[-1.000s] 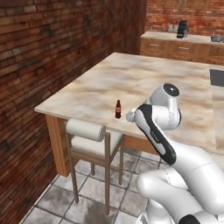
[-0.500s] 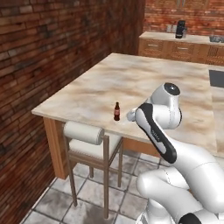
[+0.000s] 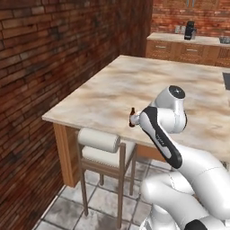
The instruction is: Place the large bottle from the dining counter next to the other large bottle outside the sink, and place the small bottle from the dining counter next to the other small bottle inside the sink.
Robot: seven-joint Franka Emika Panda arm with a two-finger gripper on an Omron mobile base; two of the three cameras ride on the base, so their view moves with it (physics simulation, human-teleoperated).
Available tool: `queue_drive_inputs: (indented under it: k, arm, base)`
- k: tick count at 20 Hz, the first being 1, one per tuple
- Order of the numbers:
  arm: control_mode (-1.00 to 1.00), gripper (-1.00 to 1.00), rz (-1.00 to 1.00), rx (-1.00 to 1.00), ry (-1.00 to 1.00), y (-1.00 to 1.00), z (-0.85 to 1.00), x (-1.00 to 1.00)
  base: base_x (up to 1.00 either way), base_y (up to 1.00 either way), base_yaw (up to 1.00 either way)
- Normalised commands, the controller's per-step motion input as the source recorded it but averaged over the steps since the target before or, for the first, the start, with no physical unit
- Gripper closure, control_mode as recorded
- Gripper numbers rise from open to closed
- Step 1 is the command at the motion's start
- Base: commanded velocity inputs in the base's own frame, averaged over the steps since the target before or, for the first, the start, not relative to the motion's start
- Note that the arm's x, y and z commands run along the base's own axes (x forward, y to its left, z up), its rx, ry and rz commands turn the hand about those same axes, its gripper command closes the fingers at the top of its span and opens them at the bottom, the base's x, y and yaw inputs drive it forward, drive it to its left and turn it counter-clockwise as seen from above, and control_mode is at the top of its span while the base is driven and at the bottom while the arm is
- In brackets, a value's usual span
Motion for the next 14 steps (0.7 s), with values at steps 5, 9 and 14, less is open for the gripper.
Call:
queue_drive_inputs:
  k: [5, 9, 14]
  arm:
    - [1.0, -1.0, 0.0, 0.0, 0.0, 0.0, 0.0, 0.0]
    - [1.0, -1.0, 0.0, 0.0, 0.0, 0.0, 0.0, 0.0]
    - [1.0, -1.0, 0.0, 0.0, 0.0, 0.0, 0.0, 0.0]
  base:
    - [0.29, 0.39, 0.0]
    - [0.25, 0.03, 0.0]
    - [0.13, 0.0, 0.0]
